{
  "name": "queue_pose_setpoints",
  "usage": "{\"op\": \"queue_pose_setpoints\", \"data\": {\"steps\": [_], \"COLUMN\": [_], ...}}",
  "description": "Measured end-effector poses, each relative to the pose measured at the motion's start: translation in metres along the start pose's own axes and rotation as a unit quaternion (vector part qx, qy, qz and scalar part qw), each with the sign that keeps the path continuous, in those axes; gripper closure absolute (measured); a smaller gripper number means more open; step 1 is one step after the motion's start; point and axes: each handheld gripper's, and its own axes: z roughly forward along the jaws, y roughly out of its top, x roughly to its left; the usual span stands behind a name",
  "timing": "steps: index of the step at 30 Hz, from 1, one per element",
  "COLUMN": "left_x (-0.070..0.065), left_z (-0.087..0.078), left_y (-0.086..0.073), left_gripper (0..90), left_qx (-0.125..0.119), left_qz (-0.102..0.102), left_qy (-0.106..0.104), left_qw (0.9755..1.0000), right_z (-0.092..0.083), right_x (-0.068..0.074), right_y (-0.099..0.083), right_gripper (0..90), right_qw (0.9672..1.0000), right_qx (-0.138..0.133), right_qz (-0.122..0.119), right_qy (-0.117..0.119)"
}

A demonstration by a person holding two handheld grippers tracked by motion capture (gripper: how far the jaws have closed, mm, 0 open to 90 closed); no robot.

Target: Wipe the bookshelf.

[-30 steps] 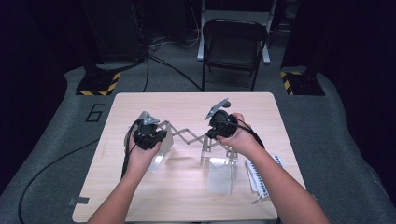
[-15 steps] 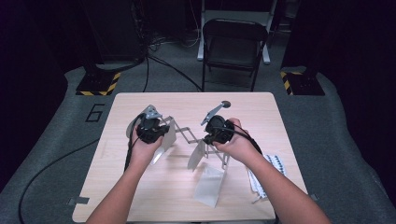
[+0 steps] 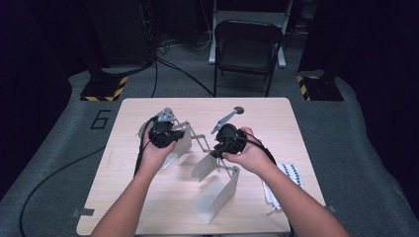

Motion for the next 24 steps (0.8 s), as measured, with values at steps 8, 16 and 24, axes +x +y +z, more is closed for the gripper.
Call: {"op": "queue_pose_setpoints", "data": {"steps": [8, 16, 24], "left_x": [-0.002, -0.004, -0.006], "left_z": [0.009, 0.012, 0.012], "left_y": [0.006, 0.006, 0.007], "left_gripper": [87.5, 87.7, 88.2], "left_qx": [-0.006, -0.009, -0.009], "left_qz": [0.006, 0.009, 0.018], "left_qy": [-0.034, -0.031, -0.029], "left_qw": [0.9994, 0.9994, 0.9994], "right_z": [0.0, 0.001, 0.012], "right_x": [0.006, 0.003, 0.006], "right_y": [0.0, 0.0, 0.001], "right_gripper": [68.0, 65.2, 61.4], "right_qw": [0.9992, 0.999, 0.9985], "right_qx": [-0.024, -0.018, -0.002], "right_qz": [0.009, -0.013, -0.049], "right_qy": [0.03, 0.039, 0.027]}}
